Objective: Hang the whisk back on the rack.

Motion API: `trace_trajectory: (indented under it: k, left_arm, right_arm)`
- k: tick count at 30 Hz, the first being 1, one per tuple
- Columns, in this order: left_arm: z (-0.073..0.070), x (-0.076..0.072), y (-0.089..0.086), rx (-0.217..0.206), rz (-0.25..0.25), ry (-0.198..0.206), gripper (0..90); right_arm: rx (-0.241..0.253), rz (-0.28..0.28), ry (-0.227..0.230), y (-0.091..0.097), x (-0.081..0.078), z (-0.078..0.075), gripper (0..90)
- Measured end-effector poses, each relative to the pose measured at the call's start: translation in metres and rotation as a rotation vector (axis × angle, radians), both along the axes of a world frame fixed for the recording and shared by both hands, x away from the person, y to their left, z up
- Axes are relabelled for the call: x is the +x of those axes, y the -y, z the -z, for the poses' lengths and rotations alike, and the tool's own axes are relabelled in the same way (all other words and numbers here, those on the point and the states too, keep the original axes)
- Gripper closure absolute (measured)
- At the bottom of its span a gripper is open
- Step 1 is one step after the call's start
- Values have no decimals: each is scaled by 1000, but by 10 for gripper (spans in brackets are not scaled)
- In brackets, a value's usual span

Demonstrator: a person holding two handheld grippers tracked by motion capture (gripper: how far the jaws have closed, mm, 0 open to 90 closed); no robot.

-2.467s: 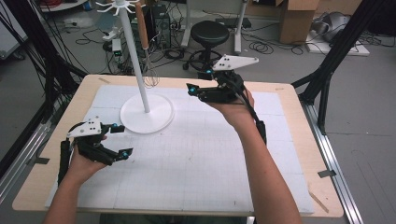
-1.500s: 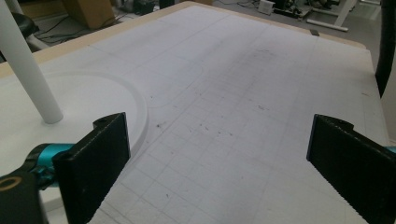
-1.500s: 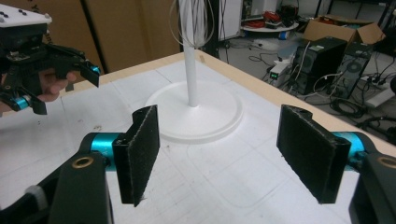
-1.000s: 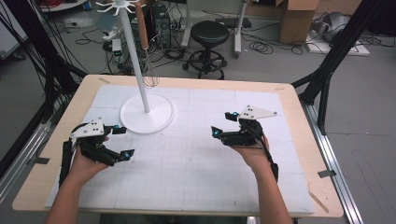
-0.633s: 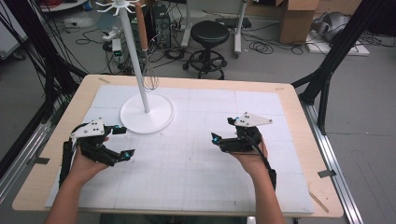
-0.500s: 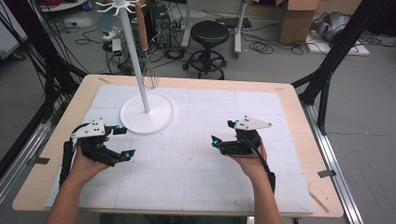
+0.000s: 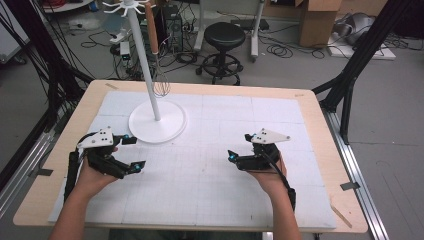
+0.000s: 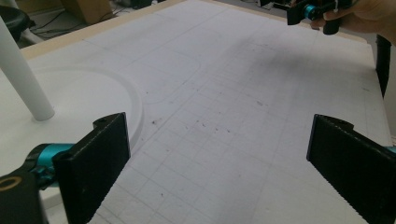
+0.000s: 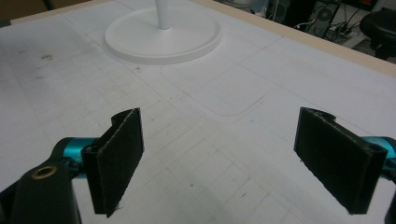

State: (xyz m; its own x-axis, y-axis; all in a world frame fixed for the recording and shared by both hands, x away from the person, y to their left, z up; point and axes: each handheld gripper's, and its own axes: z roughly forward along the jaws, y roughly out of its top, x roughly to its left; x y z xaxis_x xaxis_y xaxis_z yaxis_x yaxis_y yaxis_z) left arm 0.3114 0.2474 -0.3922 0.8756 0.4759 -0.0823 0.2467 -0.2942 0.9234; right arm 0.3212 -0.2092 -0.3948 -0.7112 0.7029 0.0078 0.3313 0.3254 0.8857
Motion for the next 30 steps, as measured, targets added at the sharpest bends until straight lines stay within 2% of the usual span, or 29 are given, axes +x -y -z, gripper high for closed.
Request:
trace_trajectory:
  k: [3,10,30]
  left_arm:
    - [0,0,0,-5,1,-1,67]
    - [0,1,0,-6,4,1,67]
    - [0,0,0,-9,9,1,67]
  right_arm:
    - [-11,-2,0,-1,1,1,151]
    - [12,0,0,2,1,-1,151]
    - [11,2,-6,3,0,0,151]
